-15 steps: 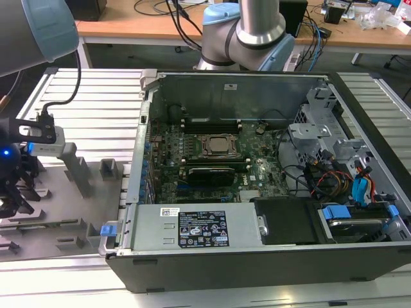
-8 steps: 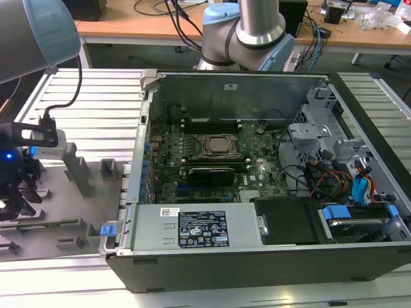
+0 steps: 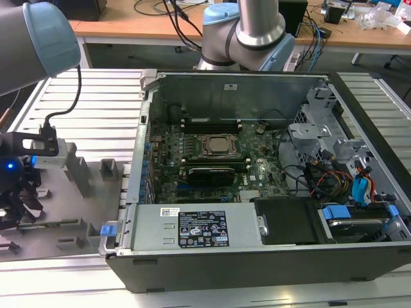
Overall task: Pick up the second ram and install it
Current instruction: 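Pick up the second ram and move it above second insertion slot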
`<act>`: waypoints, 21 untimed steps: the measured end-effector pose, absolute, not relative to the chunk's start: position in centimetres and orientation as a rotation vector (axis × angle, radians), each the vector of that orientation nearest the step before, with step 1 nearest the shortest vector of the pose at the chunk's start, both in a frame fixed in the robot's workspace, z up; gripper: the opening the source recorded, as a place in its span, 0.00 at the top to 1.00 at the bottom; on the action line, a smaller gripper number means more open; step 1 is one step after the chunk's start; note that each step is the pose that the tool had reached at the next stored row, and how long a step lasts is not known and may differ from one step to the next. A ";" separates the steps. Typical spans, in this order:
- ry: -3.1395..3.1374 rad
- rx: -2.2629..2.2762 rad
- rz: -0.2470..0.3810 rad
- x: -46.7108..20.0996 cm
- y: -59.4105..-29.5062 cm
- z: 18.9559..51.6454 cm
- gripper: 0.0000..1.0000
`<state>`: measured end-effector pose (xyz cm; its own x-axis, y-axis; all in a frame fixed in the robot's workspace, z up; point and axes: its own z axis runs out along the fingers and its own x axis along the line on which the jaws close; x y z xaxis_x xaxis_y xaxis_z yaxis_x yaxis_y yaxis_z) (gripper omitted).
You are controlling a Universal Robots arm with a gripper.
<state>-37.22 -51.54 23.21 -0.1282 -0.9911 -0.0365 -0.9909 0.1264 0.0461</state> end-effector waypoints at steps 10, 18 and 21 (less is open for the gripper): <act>-2.304 2.127 -0.092 -37.2 -51.8 20.3 0.70; -2.303 2.128 -0.092 -37.2 -51.8 20.3 0.84; -2.303 2.128 -0.092 -37.2 -51.8 20.3 0.86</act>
